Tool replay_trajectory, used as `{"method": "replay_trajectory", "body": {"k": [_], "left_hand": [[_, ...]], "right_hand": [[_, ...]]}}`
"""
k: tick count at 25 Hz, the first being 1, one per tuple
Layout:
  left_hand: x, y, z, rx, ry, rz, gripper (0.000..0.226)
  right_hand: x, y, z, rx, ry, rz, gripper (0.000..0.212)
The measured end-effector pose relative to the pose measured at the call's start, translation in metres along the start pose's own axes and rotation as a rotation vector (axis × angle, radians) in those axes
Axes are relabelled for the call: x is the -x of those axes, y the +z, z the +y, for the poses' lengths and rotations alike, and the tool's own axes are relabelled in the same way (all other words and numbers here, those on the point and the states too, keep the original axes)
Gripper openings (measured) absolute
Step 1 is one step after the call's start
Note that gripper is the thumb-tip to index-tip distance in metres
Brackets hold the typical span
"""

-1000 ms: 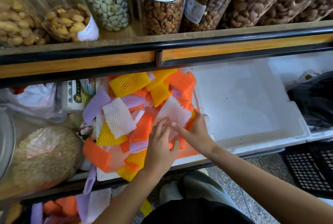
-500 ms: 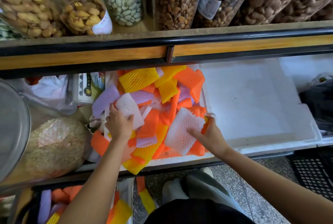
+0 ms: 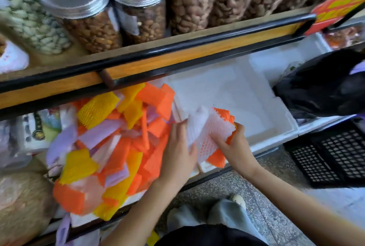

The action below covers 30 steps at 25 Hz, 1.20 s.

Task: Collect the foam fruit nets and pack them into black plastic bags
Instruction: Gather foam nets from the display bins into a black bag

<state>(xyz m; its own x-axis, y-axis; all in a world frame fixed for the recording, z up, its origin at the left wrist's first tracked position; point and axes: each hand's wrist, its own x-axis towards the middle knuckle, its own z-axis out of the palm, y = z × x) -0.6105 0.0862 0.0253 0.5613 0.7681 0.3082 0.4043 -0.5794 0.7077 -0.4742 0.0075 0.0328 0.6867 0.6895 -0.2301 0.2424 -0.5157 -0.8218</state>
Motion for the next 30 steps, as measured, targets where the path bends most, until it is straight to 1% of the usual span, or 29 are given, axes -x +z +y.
{"method": "replay_trajectory", "body": {"k": [1, 2, 3, 4, 6, 9, 11, 13, 16, 17, 18, 19, 20, 21, 22, 23, 24, 25, 26, 27, 28, 30], "left_hand": [[-0.005, 0.018, 0.016, 0.015, 0.044, -0.049, 0.057], [-0.01, 0.036, 0.032, 0.015, 0.086, -0.084, 0.052], [-0.013, 0.052, 0.048, 0.007, 0.124, -0.112, 0.052], [-0.017, 0.069, 0.065, 0.009, 0.165, -0.146, 0.052], [-0.026, 0.099, 0.101, 0.051, 0.242, -0.215, 0.052], [-0.046, 0.148, 0.158, 0.16, 0.349, -0.281, 0.048], [-0.059, 0.181, 0.197, 0.236, 0.384, -0.324, 0.048], [-0.07, 0.214, 0.235, 0.266, 0.413, -0.353, 0.048], [-0.086, 0.261, 0.293, 0.339, 0.435, -0.408, 0.042], [-0.092, 0.275, 0.31, 0.389, 0.407, -0.413, 0.039], [-0.1, 0.285, 0.326, 0.444, 0.32, -0.368, 0.032], [-0.11, 0.297, 0.337, 0.509, 0.169, -0.278, 0.023], [-0.122, 0.307, 0.343, 0.578, -0.035, -0.182, 0.018], [-0.137, 0.314, 0.345, 0.629, -0.253, -0.117, 0.022], [-0.151, 0.318, 0.344, 0.653, -0.425, -0.07, 0.032], [-0.163, 0.322, 0.34, 0.648, -0.527, -0.035, 0.043], [-0.173, 0.327, 0.337, 0.648, -0.586, -0.013, 0.047], [-0.18, 0.329, 0.337, 0.661, -0.613, -0.017, 0.042], [-0.184, 0.33, 0.339, 0.687, -0.619, -0.029, 0.03], [-0.187, 0.329, 0.343, 0.708, -0.61, -0.029, 0.016], [-0.189, 0.327, 0.347, 0.732, -0.578, -0.012, 0.012], [-0.193, 0.314, 0.353, 0.782, -0.531, 0.03, 0.018]], "right_hand": [[-0.001, -0.015, 0.003, -0.068, 0.012, 0.003, 0.05], [-0.003, -0.032, 0.007, -0.152, 0.012, -0.004, 0.033], [-0.003, -0.051, 0.01, -0.226, 0.013, -0.01, 0.02], [-0.007, -0.073, 0.018, -0.277, 0.003, 0.0, 0.021], [-0.014, -0.118, 0.034, -0.316, -0.035, 0.017, 0.048], [-0.029, -0.193, 0.06, -0.364, -0.062, 0.098, 0.061], [-0.039, -0.244, 0.073, -0.378, -0.06, 0.161, 0.07], [-0.048, -0.295, 0.09, -0.372, -0.056, 0.259, 0.063], [-0.067, -0.372, 0.122, -0.362, -0.06, 0.42, 0.051], [-0.074, -0.394, 0.13, -0.354, -0.074, 0.456, 0.05], [-0.082, -0.415, 0.138, -0.352, -0.096, 0.491, 0.05], [-0.09, -0.435, 0.144, -0.356, -0.115, 0.539, 0.05], [-0.098, -0.452, 0.147, -0.356, -0.13, 0.598, 0.051], [-0.107, -0.465, 0.147, -0.359, -0.155, 0.655, 0.055], [-0.116, -0.476, 0.145, -0.357, -0.184, 0.702, 0.06], [-0.126, -0.483, 0.142, -0.348, -0.21, 0.737, 0.065], [-0.135, -0.487, 0.138, -0.323, -0.238, 0.752, 0.07], [-0.145, -0.488, 0.135, -0.277, -0.26, 0.744, 0.073], [-0.154, -0.486, 0.13, -0.209, -0.296, 0.722, 0.076], [-0.163, -0.482, 0.128, -0.117, -0.327, 0.681, 0.079], [-0.17, -0.478, 0.126, -0.018, -0.358, 0.621, 0.082], [-0.181, -0.47, 0.124, 0.185, -0.382, 0.465, 0.086]]}}
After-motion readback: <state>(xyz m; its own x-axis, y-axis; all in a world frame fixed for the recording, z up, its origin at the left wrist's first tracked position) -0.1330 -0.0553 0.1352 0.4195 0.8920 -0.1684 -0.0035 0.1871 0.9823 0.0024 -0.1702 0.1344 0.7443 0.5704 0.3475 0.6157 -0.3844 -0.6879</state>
